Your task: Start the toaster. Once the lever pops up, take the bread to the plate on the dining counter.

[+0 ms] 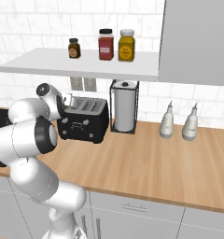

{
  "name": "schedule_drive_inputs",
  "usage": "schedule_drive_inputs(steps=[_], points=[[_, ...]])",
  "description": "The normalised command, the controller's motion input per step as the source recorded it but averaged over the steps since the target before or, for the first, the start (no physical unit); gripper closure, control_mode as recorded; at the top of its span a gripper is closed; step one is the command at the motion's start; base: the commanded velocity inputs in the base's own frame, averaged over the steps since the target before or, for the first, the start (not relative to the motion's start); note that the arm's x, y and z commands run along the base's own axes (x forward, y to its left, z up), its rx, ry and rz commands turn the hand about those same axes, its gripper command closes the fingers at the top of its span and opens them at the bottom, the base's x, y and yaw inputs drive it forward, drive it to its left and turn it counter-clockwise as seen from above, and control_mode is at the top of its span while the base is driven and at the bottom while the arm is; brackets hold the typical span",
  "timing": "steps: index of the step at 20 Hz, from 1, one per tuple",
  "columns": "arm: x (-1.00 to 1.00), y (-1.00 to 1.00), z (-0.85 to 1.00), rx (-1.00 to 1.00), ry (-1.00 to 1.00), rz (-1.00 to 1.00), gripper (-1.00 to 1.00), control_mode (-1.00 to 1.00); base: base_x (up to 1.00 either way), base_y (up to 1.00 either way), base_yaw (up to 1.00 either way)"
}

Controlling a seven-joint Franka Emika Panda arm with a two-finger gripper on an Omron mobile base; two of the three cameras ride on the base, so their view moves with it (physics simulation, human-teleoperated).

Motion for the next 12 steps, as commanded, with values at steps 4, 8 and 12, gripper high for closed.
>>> schedule_drive_inputs(steps=[4, 8, 12], points=[[0.00, 0.00, 0.00, 0.00, 0.00, 0.00, -1.00, -1.00, 0.00, 0.00, 0.00], [0.00, 0.00, 0.00, 0.00, 0.00, 0.00, -1.00, -1.00, 0.00, 0.00, 0.00], [0.00, 0.00, 0.00, 0.00, 0.00, 0.00, -1.00, -1.00, 0.00, 0.00, 0.00]])
